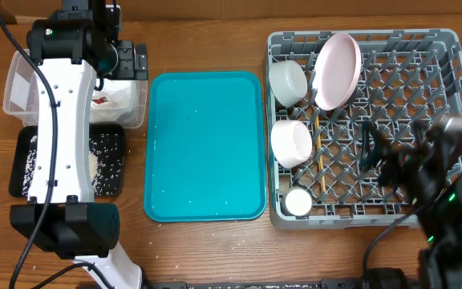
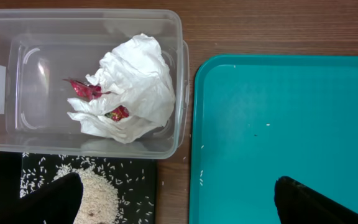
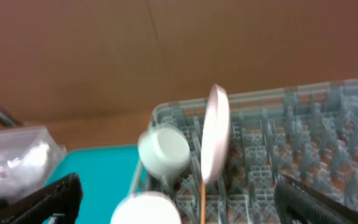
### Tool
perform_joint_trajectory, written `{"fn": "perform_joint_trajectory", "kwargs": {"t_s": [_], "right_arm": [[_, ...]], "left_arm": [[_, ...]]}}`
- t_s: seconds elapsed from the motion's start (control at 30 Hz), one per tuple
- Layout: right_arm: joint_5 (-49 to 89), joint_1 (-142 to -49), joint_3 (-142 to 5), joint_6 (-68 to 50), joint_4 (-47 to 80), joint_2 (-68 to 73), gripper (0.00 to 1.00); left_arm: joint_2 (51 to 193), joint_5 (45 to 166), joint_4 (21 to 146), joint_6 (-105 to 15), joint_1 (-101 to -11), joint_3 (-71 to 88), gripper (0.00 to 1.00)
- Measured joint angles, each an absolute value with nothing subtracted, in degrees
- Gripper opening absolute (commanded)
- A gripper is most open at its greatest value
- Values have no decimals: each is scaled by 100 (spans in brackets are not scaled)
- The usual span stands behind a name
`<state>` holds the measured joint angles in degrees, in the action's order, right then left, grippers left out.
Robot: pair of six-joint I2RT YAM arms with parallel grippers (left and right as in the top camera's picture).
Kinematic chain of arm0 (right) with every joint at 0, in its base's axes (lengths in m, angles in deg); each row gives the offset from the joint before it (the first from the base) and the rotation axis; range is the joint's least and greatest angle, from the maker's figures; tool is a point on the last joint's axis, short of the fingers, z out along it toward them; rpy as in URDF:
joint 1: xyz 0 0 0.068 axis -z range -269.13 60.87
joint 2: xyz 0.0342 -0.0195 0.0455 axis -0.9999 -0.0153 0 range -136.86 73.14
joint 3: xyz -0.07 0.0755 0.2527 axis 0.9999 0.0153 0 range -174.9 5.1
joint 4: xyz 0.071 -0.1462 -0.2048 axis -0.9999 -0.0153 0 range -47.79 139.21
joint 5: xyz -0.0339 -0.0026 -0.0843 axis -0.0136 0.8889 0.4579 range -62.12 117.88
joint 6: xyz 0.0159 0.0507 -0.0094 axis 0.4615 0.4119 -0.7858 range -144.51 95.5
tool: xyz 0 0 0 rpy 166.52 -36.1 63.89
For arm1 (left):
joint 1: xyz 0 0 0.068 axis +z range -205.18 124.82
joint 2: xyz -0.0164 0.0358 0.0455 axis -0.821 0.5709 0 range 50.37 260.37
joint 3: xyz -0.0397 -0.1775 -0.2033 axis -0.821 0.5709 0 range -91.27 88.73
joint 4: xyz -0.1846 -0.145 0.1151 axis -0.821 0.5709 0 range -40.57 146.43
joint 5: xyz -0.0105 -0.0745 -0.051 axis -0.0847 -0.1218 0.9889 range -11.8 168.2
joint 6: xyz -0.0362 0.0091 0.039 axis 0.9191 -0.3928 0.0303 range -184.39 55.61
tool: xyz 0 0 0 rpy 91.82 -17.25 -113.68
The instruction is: Sort waste into correct bins and load items into the dishwasher
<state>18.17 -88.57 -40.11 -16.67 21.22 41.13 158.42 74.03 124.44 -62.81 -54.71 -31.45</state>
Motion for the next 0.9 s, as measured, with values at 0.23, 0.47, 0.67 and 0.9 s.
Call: {"fn": "perform_joint_trajectory", "kwargs": {"t_s": [0.23,0.47,0.67,0.9], "right_arm": [[1668,-8763,-1054,-1706,4701,5720,100],[1622,-8761,406,-1704,4845,7152,100],[1607,-8761,406,-1706,4533,7241,100],[1607,-8761,406,-1704,4531,7241,100]], "left_arm": [[15842,7405,12441,-6281,-5471,-3145,100],[15842,7403,12444,-6281,-5471,-3145,100],[15842,7403,12444,-6281,-5471,-3145,100],[15842,7405,12444,-6281,-5471,-3145,100]]}}
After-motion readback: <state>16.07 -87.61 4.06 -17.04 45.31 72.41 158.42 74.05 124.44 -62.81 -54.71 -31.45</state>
